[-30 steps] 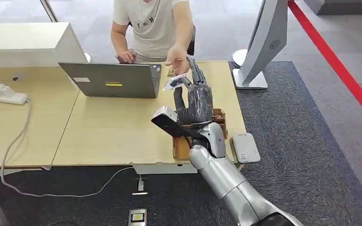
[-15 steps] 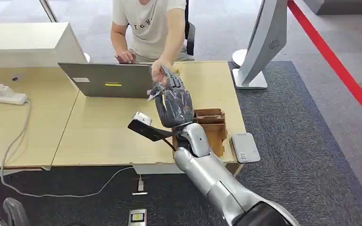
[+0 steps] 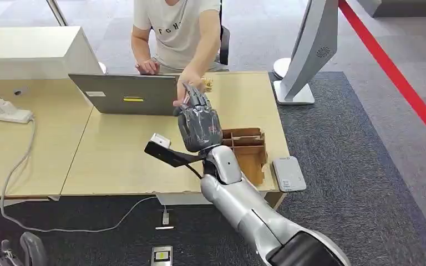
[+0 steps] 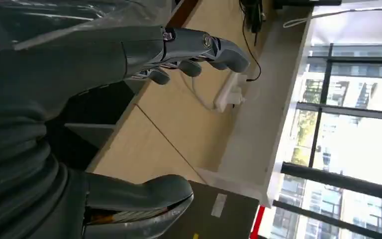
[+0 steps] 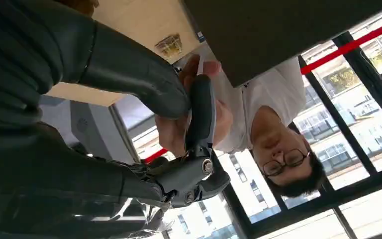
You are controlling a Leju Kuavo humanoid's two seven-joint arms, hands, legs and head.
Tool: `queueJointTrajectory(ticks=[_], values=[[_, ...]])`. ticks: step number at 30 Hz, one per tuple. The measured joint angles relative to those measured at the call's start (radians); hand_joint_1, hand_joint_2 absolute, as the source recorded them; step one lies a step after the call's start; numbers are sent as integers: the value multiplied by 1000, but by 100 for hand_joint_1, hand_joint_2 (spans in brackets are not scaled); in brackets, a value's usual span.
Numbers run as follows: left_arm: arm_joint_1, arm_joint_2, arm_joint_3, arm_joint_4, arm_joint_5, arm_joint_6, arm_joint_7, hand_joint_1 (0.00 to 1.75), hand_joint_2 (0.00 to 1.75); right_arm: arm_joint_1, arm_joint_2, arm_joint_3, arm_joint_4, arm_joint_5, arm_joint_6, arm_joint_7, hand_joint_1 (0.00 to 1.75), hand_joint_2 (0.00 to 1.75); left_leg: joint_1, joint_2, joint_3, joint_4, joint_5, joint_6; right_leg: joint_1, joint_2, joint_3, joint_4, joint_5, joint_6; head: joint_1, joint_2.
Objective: Pass the card to the sensor for recognition and then transmit it.
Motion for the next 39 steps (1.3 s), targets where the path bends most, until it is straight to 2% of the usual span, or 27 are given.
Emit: queueJointTrajectory(ticks=[3,4,11,18,21,24,27,31,35,39], values=[[1,0,-10,9,-7,0,0,0,175,-6,1,0,17,7,0,3,175,175,0,0,0,0,0,0,0,0,0,0,0,0,0,0],[2,0,-11,11,-10,0,0,0,175,-8,1,0,20,9,0,3,0,175,0,0,0,0,0,0,0,0,0,0,0,0,0,0],[2,12,-47,34,-21,0,0,0,175,-12,2,0,33,-52,6,-8,0,175,0,0,0,0,0,0,0,0,0,0,0,0,0,0],[2,41,-82,56,6,0,0,0,175,-5,2,0,3,-223,13,-176,0,175,0,0,0,0,0,0,0,0,0,0,0,0,0,0],[2,53,-93,66,17,0,0,0,175,19,-2,0,-46,-278,40,-218,0,175,0,0,1,0,0,0,0,0,0,0,0,0,0,0],[2,63,-103,71,21,0,0,0,175,83,-17,0,-139,-304,72,-228,0,175,0,0,0,0,0,0,0,0,0,0,0,0,0,0],[5,66,-105,74,13,0,0,0,175,149,-55,0,-249,-273,69,-186,0,175,0,0,1,0,0,0,0,0,-1,-1,0,0,0,0],[11,66,-103,74,-5,0,0,0,175,226,-123,0,-375,-220,27,-128,0,175,0,0,1,0,0,0,0,0,0,-1,0,0,0,0],[15,59,-98,63,-14,0,0,0,175,275,-190,-16,-439,-137,0,-18,0,175,-1,0,1,0,0,0,0,0,0,-2,0,0,0,0],[15,44,-82,41,-9,1,0,0,175,314,-251,-63,-474,-41,-2,24,0,175,-1,0,1,1,0,0,0,1,0,-1,0,0,0,0]])
